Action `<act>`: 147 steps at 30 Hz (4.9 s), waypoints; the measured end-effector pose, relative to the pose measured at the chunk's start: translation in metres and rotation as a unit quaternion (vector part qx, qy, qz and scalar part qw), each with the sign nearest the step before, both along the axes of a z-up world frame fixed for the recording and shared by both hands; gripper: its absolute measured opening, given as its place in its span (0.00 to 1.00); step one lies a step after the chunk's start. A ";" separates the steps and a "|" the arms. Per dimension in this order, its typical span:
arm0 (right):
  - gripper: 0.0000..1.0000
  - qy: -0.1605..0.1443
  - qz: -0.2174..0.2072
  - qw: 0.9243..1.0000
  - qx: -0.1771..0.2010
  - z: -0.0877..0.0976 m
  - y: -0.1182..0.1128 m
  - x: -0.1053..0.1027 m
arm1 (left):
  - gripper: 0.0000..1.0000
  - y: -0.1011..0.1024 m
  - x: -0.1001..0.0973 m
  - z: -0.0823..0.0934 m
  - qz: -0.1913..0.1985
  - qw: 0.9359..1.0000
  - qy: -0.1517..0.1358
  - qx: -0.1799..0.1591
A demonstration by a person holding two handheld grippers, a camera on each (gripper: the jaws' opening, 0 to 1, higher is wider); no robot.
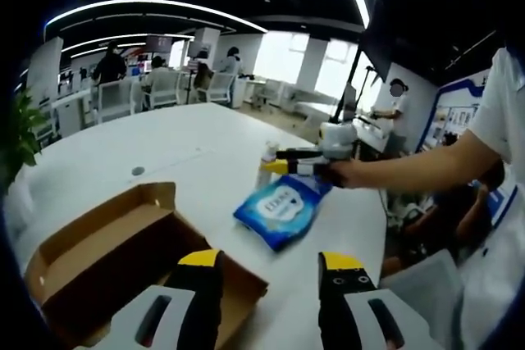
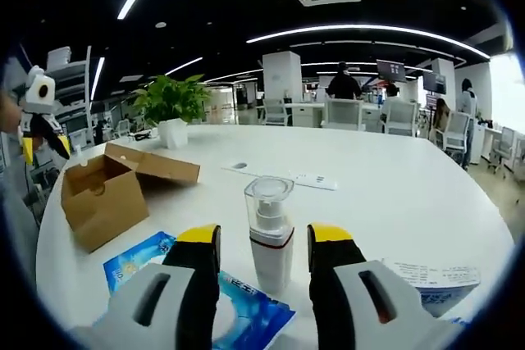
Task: Operate the shoe box by opening the lid, removing the specified soft item, and placing it in the target area until the item is outside and the box remains undamaged.
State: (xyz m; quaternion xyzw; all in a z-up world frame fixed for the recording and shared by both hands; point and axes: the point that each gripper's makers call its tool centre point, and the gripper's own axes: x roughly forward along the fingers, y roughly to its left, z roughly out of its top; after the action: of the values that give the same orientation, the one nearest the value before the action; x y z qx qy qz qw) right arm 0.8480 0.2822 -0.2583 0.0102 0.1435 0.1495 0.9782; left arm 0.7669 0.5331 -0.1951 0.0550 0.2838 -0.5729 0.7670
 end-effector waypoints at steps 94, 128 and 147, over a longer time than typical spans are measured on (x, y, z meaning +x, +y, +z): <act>0.58 0.072 0.092 0.993 0.011 0.085 0.257 -0.048 | 0.15 0.275 0.079 -0.083 0.269 0.951 0.071 0.136; 0.51 0.085 0.037 0.996 -0.007 0.064 0.220 0.068 | 0.10 0.276 0.093 -0.084 0.269 0.946 0.054 0.174; 0.39 0.155 0.025 0.987 -0.043 0.008 0.204 0.132 | 0.10 0.275 0.100 -0.085 0.265 0.948 0.054 0.166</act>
State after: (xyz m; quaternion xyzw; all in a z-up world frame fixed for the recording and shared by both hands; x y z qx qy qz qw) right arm 0.9798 0.4860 -0.2505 -0.0124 0.2999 0.1642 0.9397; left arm 0.8669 0.8077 -0.2805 0.0735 0.4203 -0.2958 0.8546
